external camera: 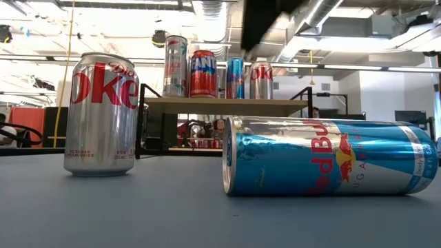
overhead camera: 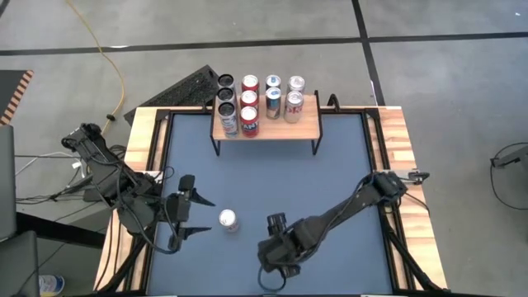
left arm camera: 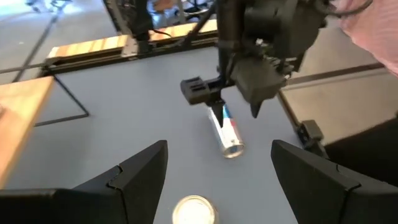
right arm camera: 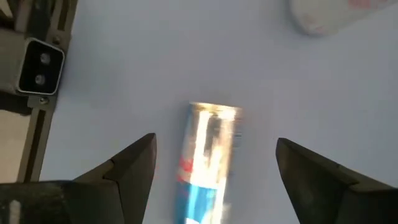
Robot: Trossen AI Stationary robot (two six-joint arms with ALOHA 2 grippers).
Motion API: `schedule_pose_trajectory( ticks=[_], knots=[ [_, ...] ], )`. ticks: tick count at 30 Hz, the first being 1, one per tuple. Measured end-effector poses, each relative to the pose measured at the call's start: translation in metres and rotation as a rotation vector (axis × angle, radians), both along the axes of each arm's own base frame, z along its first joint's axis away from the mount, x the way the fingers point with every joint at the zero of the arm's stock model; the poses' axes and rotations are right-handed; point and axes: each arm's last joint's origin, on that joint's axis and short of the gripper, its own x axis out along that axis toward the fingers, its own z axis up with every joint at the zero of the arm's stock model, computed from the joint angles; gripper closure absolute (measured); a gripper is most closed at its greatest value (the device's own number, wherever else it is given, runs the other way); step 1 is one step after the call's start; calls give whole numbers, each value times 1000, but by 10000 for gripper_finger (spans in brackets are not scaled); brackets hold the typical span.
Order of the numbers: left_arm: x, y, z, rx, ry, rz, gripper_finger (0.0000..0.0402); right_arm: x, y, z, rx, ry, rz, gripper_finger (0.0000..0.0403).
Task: Place canned beverage on shelf
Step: Put the blue soda can on the shelf
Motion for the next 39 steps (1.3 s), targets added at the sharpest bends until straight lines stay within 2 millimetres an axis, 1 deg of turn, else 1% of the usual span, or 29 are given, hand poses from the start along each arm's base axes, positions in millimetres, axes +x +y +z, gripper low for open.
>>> schedule_pose_trajectory(
  ticks=[3,5,9,11,16,18,20,23,28,32,34,36,39],
  knots=[
    [0,-1,0,-12,14,-34,127,7,4,-20,2,26,-36,92],
    [-1,-1,-1,-13,23,-54,127,14,1,-31,13,38,-64,92],
    [-1,-2,-1,-12,31,-82,127,28,-7,-51,91,89,-113,92],
    [-1,-2,-2,-9,36,-89,127,31,-10,-61,111,131,-121,92],
    [-2,-2,-2,1,44,-93,127,35,-11,-89,126,222,-121,92],
    [-2,-2,-3,10,47,-95,127,36,-14,-93,117,237,-134,98],
    [-2,-2,-3,16,52,-95,127,36,-15,-96,113,258,-140,112],
    [-2,-2,-3,32,48,-103,127,35,-17,-96,101,269,-129,142],
    [-2,-2,-3,34,48,-104,127,34,-17,-94,78,265,-114,210],
    [-2,-2,-3,29,49,-101,127,36,-18,-85,63,200,-81,212],
    [-2,-2,-3,28,50,-100,127,36,-22,-71,20,129,-87,212],
    [-2,-2,-3,27,50,-100,127,35,-27,-48,-51,34,-105,212],
    [-2,-2,-3,28,51,-100,127,28,-36,-10,-171,-116,-154,212]
  ],
)
